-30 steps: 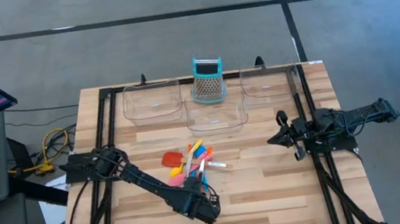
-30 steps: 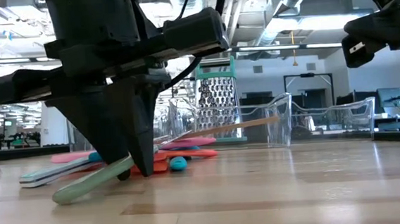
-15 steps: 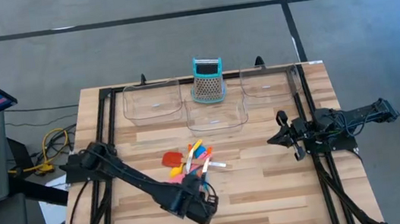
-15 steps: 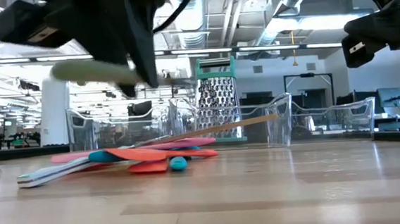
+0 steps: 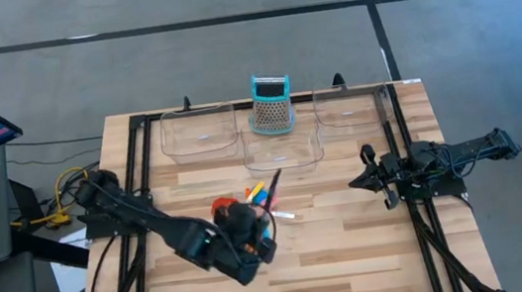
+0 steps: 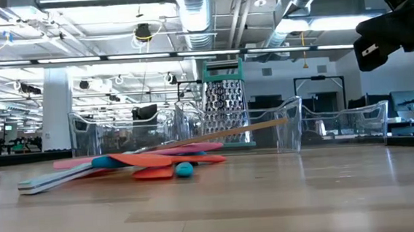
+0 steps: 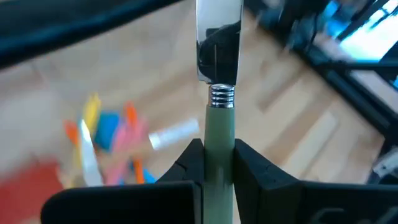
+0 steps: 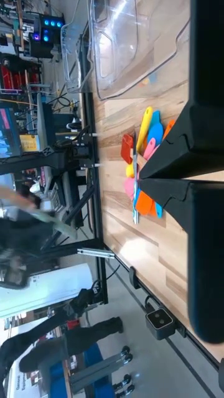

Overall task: Pick & Place Kitchen Items
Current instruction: Put the green table knife into the left transparent bin

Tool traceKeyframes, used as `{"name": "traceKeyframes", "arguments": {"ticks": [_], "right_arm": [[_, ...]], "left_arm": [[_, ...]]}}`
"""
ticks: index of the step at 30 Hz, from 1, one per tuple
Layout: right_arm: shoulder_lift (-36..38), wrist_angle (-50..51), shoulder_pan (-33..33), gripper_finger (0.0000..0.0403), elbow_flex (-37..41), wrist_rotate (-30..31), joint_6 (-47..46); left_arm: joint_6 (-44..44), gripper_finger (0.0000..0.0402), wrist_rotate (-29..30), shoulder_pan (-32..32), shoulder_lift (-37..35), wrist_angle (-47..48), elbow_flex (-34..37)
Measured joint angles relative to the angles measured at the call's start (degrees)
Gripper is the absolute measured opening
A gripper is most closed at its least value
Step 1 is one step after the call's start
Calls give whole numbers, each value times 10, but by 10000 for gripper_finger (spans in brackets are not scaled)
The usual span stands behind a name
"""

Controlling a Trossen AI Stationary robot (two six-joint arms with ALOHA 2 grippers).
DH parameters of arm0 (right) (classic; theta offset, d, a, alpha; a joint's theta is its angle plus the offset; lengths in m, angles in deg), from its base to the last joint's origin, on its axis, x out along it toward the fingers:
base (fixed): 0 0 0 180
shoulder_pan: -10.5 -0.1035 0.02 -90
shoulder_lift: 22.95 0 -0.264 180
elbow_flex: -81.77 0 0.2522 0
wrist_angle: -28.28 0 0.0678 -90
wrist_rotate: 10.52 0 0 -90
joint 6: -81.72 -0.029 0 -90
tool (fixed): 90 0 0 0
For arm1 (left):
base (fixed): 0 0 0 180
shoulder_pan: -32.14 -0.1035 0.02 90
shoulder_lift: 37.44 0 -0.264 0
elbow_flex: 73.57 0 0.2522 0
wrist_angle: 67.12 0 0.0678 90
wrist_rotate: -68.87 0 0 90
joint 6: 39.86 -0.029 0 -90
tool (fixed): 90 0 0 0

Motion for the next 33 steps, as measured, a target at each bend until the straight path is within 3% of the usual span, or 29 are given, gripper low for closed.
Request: {"name": "traceKeyframes", "arguments": {"ticks": [8,13,17,26,33], "right_arm": [[0,0,0,0,0,0,0],[0,0,0,0,0,0,0],[0,-3,4,0,0,13,0],[0,-8,24,0,1,41,0],[0,-13,45,0,1,52,5]], "left_arm": [[-189,21,128,-7,-60,-6,0],[-279,21,145,-27,-78,10,0],[-321,21,144,-68,-101,83,10],[-297,21,40,-223,-274,110,226],[-500,21,-66,-360,-401,52,361]]}}
